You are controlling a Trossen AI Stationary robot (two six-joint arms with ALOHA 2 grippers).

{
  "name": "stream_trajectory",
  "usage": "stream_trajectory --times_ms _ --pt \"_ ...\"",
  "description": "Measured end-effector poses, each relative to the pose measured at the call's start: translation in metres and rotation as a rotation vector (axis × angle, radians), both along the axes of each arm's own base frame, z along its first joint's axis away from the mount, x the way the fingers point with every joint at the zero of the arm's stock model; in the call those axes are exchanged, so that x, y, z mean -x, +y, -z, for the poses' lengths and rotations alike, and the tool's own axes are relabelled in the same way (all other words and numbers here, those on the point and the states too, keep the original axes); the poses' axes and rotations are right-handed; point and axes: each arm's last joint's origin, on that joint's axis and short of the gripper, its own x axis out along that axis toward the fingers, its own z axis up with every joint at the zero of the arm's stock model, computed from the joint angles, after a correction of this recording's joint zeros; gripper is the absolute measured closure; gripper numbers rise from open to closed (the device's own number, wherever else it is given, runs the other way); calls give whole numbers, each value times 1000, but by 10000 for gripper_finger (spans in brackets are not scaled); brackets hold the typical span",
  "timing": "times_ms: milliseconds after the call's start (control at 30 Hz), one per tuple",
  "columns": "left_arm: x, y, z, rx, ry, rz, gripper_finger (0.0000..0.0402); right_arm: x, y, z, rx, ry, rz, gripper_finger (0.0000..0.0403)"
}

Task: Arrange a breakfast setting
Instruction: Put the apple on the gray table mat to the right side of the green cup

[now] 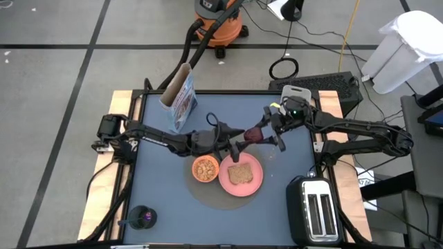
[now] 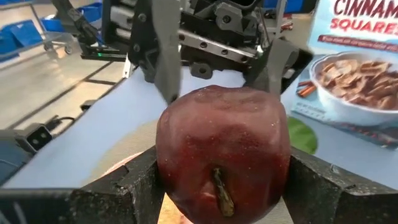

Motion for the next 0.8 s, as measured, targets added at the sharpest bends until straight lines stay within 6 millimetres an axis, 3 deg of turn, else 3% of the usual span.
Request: stream_trajectory --times_ms 367,633,800 --pt "6 -4 2 -62 143 154 64 1 0 3 -167 83 53 149" --pt "46 -2 -32 -60 323 165 64 2 -1 7 -185 149 142 149" --pt "71 -1 -46 -62 423 167 64 2 -3 -11 -181 218 209 149"
